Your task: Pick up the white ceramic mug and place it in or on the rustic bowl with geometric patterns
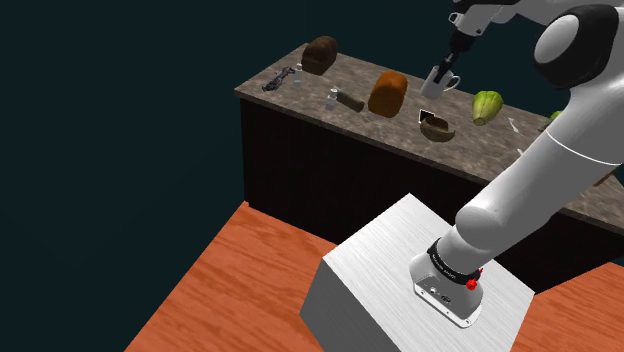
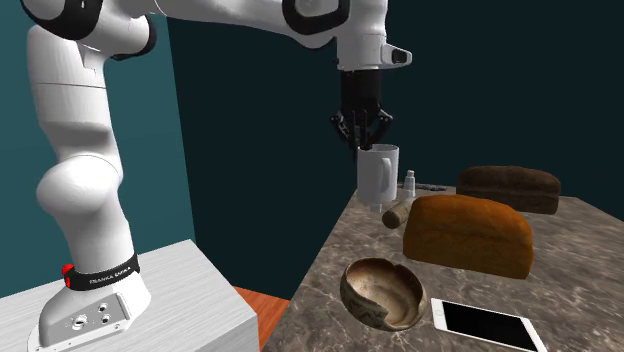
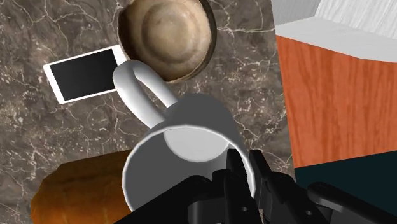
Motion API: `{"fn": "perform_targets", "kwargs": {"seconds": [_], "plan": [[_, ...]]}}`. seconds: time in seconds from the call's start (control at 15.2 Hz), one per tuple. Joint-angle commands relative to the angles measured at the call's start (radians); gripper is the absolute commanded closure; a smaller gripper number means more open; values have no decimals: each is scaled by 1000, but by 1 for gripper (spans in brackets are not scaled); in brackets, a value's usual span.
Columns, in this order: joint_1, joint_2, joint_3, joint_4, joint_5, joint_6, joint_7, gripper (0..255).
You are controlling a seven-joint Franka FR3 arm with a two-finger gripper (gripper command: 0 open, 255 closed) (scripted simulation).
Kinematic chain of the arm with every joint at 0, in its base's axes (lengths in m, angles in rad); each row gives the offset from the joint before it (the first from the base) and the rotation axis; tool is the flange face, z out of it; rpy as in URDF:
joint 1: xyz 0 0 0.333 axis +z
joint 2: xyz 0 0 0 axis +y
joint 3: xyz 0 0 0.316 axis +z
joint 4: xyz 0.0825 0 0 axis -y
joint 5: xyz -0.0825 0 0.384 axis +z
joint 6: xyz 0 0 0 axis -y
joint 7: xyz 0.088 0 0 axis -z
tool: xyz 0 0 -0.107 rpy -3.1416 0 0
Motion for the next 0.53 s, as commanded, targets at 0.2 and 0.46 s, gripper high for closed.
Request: {"fn": "perform_targets", "kwargs": {"seconds": [0.2,0.46], "plan": [[-57,-24,-54,3,-8,-30,-109,255],[-106,-17,-101,31,0,-58,-204,255]]}}
